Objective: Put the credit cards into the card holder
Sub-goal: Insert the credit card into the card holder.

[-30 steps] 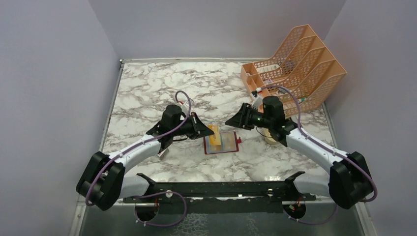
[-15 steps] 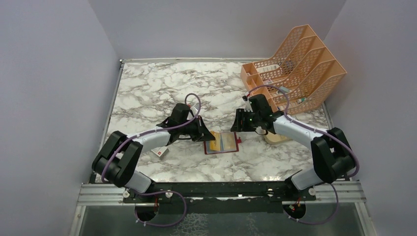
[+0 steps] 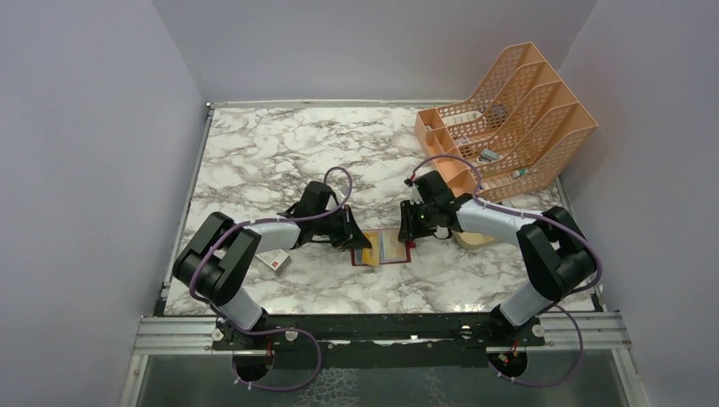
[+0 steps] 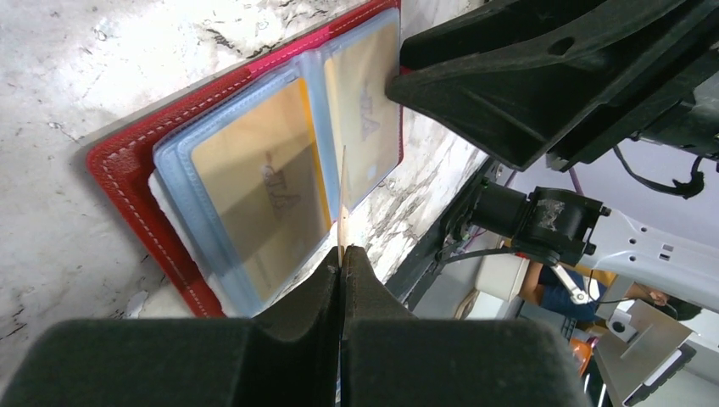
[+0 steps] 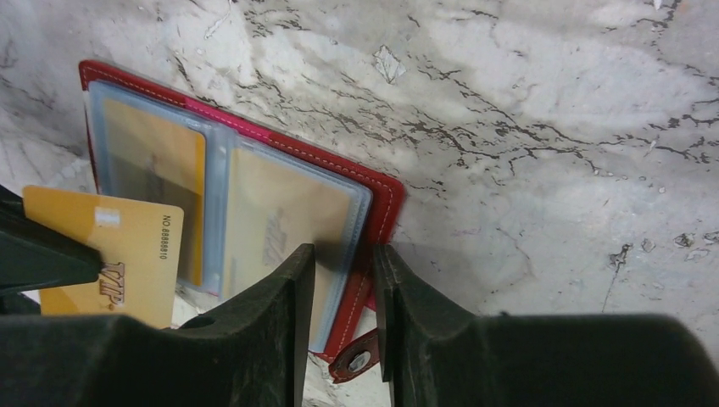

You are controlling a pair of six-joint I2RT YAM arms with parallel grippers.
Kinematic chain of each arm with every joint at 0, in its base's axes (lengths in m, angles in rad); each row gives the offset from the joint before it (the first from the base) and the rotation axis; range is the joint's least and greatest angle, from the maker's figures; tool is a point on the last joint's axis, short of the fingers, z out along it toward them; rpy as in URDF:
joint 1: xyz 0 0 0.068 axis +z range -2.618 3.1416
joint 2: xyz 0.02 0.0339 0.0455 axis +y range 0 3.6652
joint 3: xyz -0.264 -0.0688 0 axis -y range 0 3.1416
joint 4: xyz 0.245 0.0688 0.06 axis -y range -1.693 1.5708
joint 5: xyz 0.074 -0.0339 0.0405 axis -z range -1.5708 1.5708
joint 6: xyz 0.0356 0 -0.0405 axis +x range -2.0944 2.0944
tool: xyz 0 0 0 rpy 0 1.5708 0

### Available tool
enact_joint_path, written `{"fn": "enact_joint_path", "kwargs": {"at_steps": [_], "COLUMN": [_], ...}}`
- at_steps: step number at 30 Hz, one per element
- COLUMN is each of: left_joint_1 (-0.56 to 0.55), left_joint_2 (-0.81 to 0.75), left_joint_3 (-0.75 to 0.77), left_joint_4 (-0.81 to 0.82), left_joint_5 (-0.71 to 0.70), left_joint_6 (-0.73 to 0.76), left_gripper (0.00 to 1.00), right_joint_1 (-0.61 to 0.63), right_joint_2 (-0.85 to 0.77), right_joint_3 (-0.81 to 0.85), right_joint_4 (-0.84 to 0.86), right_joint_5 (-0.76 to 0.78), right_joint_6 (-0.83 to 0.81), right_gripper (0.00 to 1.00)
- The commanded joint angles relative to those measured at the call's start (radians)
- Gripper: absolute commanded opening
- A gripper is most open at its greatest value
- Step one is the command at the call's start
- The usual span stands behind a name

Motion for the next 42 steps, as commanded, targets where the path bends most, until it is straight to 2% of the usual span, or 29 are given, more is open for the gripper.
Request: {"fn": "enact_joint_path", "kwargs": {"at_steps": [1,19,42], "left_joint_1": [0.003,-0.001,-0.013], "left_joint_2": [0.01,0.052,0.159], "left_joint_3": [0.031,0.073,0.112], "left_joint_4": [0.034,0.027,0.05], "left_joint_5": [0.035,0.045,0.09], "left_joint_6": [0.025,0.036,0.047], "left_gripper": [0.0,0.0,0.0], "right_joint_1": [0.026,0.046,0.048], "right_joint_2": [0.01,-0.039,-0.056], "right_joint_3": [-0.006,-0.067,-0.081], "right_joint_4": [-0.035,-0.025,-0.017], "right_joint_5": [0.08,0.102,0.115], "right_joint_6": [-0.012,0.027,0.026], "right_gripper": [0.3,0.22,0.22]}}
